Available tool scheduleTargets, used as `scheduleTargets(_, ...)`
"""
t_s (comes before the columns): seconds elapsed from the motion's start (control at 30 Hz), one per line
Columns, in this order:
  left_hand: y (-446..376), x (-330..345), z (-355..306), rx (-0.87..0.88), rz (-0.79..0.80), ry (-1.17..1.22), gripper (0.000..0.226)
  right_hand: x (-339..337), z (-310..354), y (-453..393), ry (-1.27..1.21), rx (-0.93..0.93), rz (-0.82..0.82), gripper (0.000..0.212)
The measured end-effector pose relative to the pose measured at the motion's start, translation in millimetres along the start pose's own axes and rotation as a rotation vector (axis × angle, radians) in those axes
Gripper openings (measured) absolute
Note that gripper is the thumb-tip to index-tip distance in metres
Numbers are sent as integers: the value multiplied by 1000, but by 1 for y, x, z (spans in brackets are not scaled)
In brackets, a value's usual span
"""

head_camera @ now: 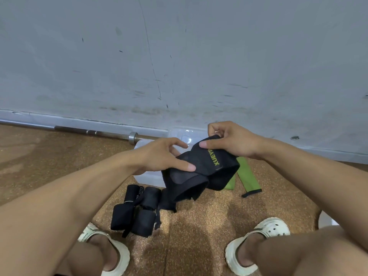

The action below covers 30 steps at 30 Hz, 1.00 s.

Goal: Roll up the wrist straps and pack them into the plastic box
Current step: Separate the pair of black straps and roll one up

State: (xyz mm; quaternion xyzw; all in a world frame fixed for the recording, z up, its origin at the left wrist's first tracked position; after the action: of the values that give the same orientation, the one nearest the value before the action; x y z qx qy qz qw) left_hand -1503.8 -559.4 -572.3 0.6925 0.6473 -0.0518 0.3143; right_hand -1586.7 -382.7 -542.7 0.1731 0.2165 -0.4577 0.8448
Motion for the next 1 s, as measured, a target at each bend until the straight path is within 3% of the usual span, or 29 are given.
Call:
scheduleTargets(0.1,-1,-3,20,-119,150,-142,59,-14,-12,-3,41,22,-80,41)
scheduleTargets(0.2,-3,-19,32,-176,159,-260,55,-30,-35,-8,142,80,-164,44)
scheduleTargets(0.33,-1,-31,45,-255,168,-248,44,-47,-69,-10,194,170,-229,46)
scheduleTargets(0.5,-7,-39,46,-223,53,-208,33,-67,-102,-5,185,287,-312,46)
scheduleTargets(0.6,-14,-50,41,-175,-138,-154,27,-75,-115,0,234,339,-334,46)
scheduleTargets(0.77,-22,-68,33,-98,-455,21,30,-69,-123,1,331,358,-217,32)
scheduleTargets(1.0,-27,-59,46,-131,-466,-121,32,-39,-77,1,369,79,11,10)
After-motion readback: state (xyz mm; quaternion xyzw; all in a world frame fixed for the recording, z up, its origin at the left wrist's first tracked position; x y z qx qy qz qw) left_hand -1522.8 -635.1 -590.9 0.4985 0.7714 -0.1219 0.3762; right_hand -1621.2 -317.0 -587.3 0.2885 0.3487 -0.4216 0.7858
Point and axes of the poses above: each hand's wrist, its own y-axis away from the middle knuckle, its own x-axis out of the palm, z = x × y, the point moved 6 cm from there along -y, towards the middle knuckle, and after that the axes turned 13 degrees about -z, right-handed, at the moved point
